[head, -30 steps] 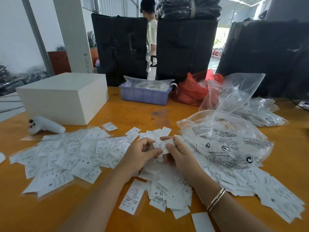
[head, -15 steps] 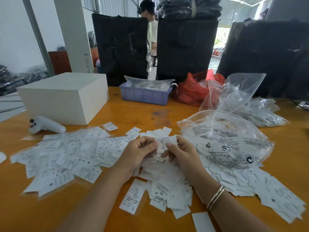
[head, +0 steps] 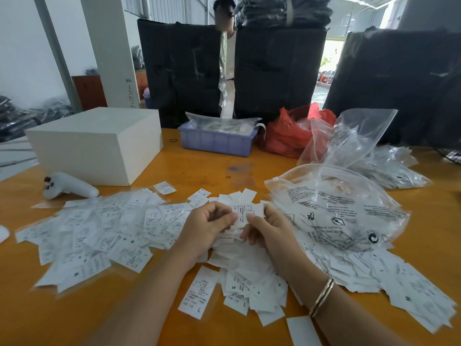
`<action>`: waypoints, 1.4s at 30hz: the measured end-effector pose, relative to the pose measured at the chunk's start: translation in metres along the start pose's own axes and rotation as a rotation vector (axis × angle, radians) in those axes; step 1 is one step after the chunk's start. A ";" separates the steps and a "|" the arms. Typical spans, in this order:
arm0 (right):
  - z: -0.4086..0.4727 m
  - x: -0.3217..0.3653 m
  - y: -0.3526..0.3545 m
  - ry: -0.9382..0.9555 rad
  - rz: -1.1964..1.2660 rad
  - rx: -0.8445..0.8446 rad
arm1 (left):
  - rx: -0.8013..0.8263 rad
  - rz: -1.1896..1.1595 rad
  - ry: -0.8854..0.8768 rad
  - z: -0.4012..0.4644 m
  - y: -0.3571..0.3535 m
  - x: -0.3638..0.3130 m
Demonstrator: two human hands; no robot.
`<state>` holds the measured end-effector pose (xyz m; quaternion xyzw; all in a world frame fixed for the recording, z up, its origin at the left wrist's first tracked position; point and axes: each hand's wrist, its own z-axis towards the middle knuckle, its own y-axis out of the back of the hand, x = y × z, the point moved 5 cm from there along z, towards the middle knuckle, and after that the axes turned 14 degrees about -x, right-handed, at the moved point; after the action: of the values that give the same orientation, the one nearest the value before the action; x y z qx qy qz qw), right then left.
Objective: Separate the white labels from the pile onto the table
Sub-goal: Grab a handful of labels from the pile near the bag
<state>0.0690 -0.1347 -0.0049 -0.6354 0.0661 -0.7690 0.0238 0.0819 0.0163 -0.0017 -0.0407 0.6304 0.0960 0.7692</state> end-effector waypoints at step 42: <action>-0.005 0.015 -0.002 0.296 -0.495 -0.041 | 0.047 -0.089 0.059 -0.005 -0.003 -0.004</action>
<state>0.0616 -0.1345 0.0087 -0.5136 -0.0730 -0.8342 -0.1873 0.0766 0.0123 0.0012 -0.0533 0.6525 0.0456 0.7545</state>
